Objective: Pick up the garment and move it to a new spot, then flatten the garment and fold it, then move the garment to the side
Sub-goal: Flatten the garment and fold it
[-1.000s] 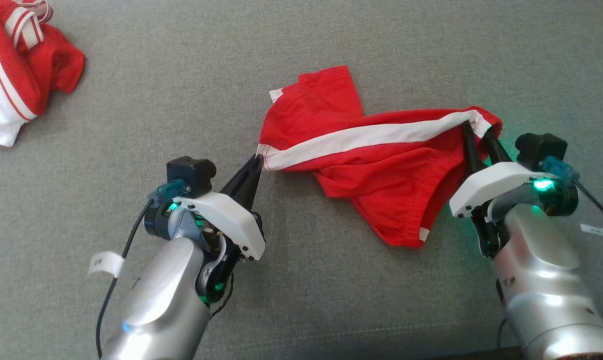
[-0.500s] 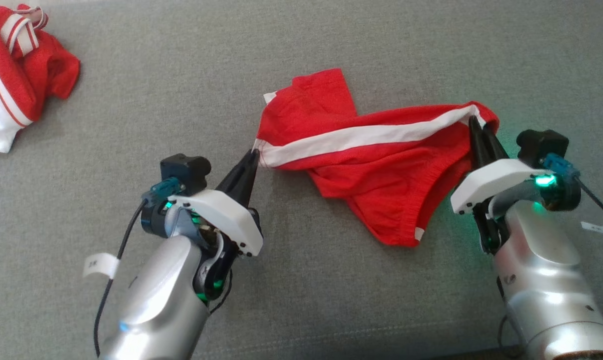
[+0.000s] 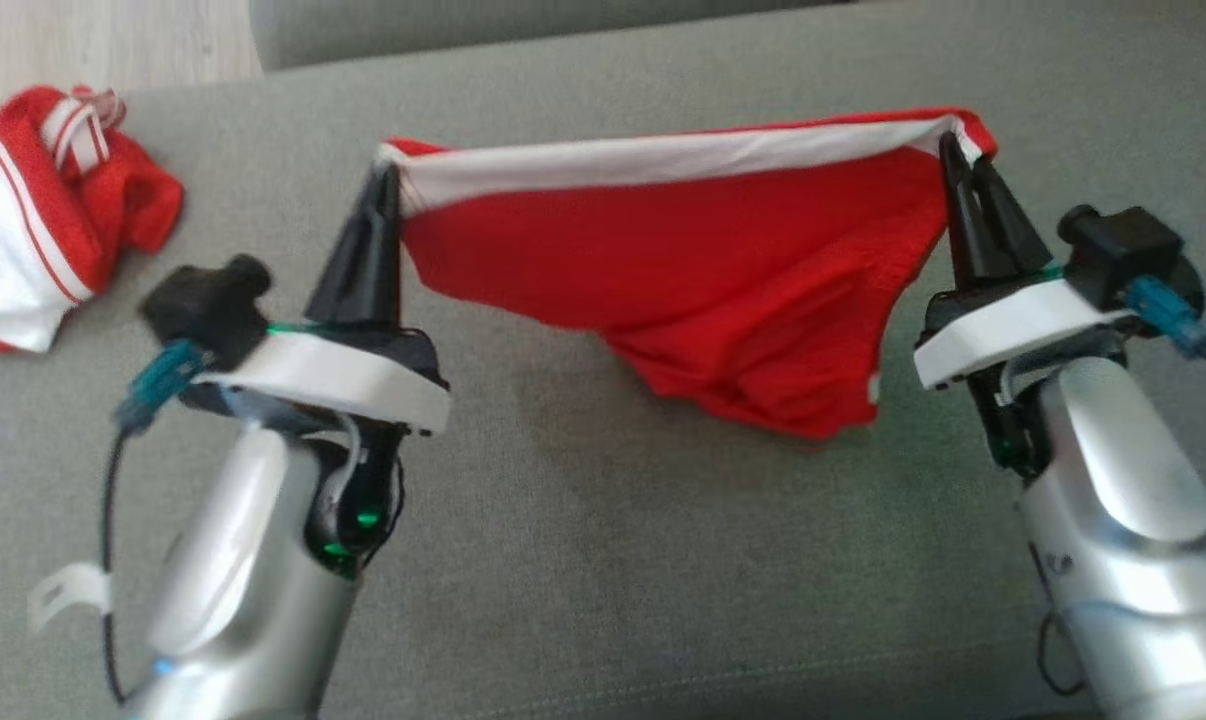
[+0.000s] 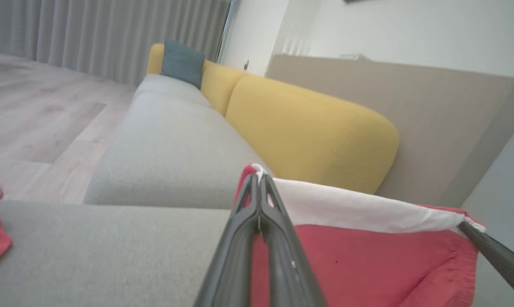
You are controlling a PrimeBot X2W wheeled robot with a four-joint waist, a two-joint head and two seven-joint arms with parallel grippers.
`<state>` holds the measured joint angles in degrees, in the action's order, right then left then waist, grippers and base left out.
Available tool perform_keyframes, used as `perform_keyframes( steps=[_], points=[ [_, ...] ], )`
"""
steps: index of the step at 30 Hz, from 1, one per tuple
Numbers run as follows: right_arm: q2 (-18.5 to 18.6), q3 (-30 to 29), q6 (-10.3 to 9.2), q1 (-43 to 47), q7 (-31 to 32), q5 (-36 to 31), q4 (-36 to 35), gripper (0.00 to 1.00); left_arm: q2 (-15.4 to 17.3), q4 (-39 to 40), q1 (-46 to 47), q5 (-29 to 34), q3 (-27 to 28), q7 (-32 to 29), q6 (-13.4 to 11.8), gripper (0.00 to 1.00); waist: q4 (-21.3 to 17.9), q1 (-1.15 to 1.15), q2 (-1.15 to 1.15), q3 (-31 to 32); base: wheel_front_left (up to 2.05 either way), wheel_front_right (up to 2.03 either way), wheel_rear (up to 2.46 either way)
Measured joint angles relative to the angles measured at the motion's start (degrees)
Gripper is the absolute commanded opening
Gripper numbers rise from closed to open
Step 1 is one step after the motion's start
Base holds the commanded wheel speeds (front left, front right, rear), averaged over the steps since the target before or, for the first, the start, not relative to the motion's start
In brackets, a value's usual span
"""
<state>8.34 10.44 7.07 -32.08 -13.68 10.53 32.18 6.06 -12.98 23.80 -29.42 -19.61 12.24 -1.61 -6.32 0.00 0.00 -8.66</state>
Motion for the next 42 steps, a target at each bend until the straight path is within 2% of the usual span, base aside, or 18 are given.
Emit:
perform_keyframes(
  steps=[7, 13, 15, 20, 22, 25, 28, 31, 37, 42],
  points=[
    [6.54, 4.45, 0.00, 5.03, 7.11, 5.98, -22.27, 0.00, 3.59, 16.73, -3.01, 0.68, 2.52, -0.32, -3.37, 0.00, -0.11, 0.00, 0.00, 4.38, 0.00, 0.00, 0.00],
    [10.33, 4.15, 0.00, 9.29, 13.91, 8.42, -40.11, 0.00, 7.14, 32.33, -3.05, 3.70, 3.98, -4.36, -6.05, 0.00, 0.40, 0.00, 0.00, 6.30, 0.00, 0.00, 0.00],
    [10.42, 3.42, 0.00, 9.96, 15.94, 8.57, -43.89, 0.00, 8.36, 36.01, -2.93, 4.44, 4.07, -6.46, -6.48, 0.00, 0.55, 0.00, 0.00, 6.21, 0.00, 0.00, 0.00],
    [10.37, 2.66, 0.00, 10.32, 18.92, 8.64, -46.08, 0.00, 10.01, 38.31, -1.19, 4.60, 4.07, -11.11, -6.53, 0.00, 0.90, 0.00, 0.00, 5.34, 0.00, 0.00, 0.00],
    [10.09, 3.57, 0.00, 10.11, 19.90, 9.10, -44.97, 0.00, 10.02, 36.77, 0.65, 3.33, 4.14, -12.58, -6.36, 0.00, 1.14, 0.00, 0.00, 4.55, 0.00, 0.00, 0.00],
    [9.94, 6.69, 0.00, 7.73, 20.49, 9.79, -39.87, 0.00, 10.51, 31.20, 4.02, 2.04, 4.01, -14.69, -4.68, 0.00, 1.41, 0.00, 0.00, 2.86, 0.00, 0.00, 0.00],
    [9.87, 9.88, 0.00, 0.86, 19.63, 9.58, -32.60, 0.00, 11.47, 24.31, 8.93, 2.13, 3.37, -16.06, -2.61, 0.00, 1.70, 0.00, 0.00, 0.62, 0.00, 0.00, 0.00],
    [8.51, 10.84, 0.00, -9.09, 14.84, 7.89, -23.76, 0.00, 11.66, 16.67, 16.44, 3.28, 2.98, -16.10, -1.08, 0.00, 2.00, 0.00, 0.00, -2.13, 0.00, 0.00, 0.00],
    [3.50, 10.99, 0.00, -27.33, 2.45, 0.33, -2.94, 0.00, 11.03, 1.60, 33.30, 7.47, 3.24, -9.65, -0.36, 0.00, 2.77, 0.00, 0.00, -7.57, 0.00, 0.00, 0.00],
    [0.11, 9.55, 0.00, -32.23, -0.70, -5.53, 10.13, 0.00, 7.13, -8.12, 37.65, 8.03, 2.90, -3.61, -0.22, 0.00, 4.12, 0.01, 0.00, -10.15, 0.00, 0.00, 0.00]
  ],
)
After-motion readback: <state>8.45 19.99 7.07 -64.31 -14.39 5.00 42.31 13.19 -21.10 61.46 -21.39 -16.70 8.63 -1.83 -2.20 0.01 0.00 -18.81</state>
